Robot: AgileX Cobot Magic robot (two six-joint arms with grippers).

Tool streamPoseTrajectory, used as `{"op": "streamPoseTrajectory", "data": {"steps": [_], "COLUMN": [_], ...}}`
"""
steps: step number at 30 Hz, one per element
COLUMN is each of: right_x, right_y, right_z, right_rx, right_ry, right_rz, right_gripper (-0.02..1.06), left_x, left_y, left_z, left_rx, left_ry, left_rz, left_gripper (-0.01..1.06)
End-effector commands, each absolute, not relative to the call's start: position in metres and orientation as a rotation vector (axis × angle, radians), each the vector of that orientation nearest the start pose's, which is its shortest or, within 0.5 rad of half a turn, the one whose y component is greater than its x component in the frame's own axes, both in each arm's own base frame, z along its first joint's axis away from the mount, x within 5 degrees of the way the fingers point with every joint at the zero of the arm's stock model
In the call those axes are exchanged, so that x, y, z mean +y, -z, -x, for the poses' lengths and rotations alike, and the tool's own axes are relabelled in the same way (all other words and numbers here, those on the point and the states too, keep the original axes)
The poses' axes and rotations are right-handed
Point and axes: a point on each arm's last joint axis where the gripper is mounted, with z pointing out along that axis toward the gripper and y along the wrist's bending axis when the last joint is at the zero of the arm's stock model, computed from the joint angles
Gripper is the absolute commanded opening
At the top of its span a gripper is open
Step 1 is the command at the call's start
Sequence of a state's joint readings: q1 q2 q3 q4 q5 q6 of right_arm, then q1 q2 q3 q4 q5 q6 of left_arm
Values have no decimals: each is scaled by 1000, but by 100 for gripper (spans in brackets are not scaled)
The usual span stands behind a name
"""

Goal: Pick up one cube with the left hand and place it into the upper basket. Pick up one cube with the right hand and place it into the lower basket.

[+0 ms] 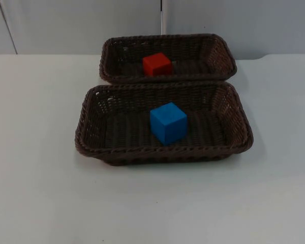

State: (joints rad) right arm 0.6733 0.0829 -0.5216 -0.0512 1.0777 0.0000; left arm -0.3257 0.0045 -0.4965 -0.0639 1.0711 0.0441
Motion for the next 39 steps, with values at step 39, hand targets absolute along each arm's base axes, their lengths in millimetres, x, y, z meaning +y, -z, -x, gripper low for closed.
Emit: {"op": "streamPoseTrajectory", "data": {"steps": [39], "right_x": [0], "right_y": [-280], "right_z": [-6], "right_rx": [2023], "right_ry": [-338], "right_rz": [706], "right_gripper": [105], "left_x": [-3], "left_y": [-275], "left_z": [6], "left_rx": [2035], "left_ry": [252], "left_rz": [-385], "left_gripper": [105]}}
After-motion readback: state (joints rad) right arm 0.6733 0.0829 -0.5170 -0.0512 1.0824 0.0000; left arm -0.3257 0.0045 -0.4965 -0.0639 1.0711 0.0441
